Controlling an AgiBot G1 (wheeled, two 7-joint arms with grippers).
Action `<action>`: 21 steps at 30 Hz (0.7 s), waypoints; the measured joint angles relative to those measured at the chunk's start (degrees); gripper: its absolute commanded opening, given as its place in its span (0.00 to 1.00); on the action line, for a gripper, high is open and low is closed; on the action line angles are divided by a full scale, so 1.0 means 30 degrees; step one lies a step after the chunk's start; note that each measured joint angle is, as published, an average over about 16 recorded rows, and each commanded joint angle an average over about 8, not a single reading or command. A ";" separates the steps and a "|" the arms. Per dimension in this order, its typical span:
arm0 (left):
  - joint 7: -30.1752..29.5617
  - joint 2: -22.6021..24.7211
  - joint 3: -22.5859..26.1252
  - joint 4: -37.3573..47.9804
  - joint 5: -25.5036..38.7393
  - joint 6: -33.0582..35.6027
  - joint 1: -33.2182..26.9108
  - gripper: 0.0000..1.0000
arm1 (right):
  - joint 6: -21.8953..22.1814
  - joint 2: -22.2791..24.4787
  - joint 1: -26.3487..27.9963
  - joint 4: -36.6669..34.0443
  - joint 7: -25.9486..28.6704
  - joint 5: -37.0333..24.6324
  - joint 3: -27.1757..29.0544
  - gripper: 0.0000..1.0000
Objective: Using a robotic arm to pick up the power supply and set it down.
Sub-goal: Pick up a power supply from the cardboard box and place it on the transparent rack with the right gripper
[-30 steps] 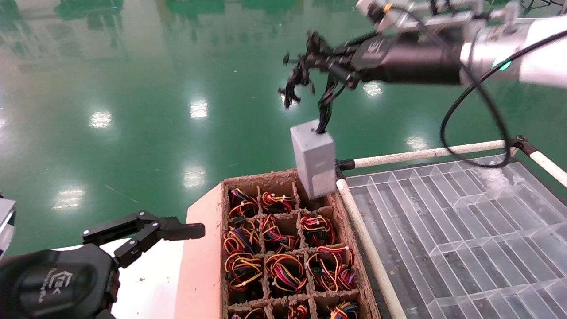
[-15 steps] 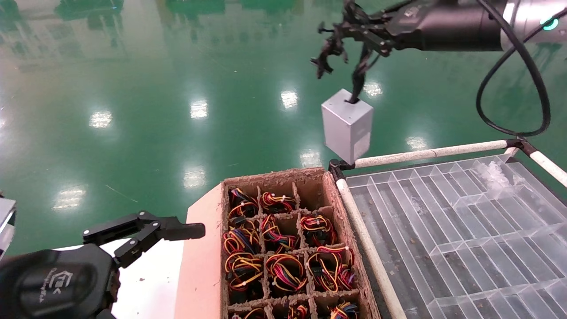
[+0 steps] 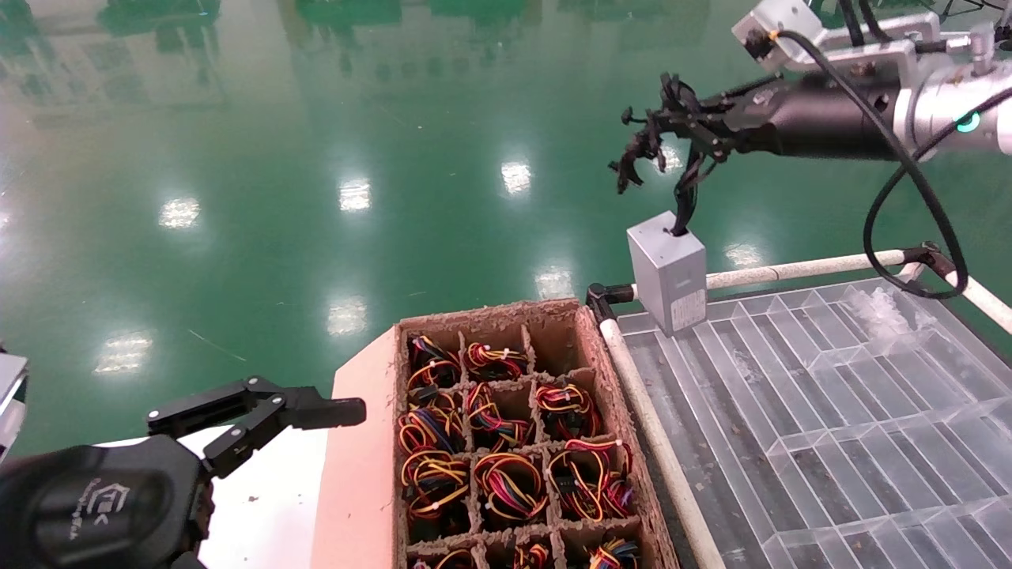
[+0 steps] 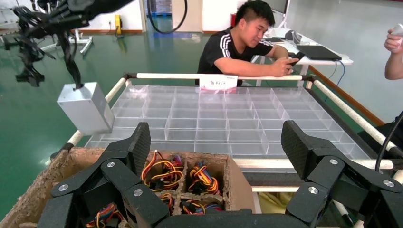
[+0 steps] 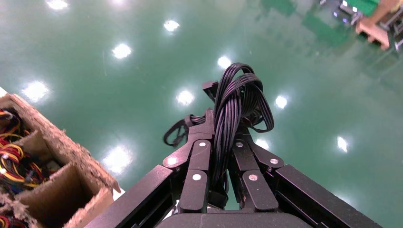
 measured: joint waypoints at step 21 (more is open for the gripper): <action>0.0006 -0.0005 0.0012 0.0000 -0.0008 -0.0005 -0.0003 1.00 | 0.1595 -0.1117 -0.1527 -0.2000 -0.0487 0.0331 0.0234 0.00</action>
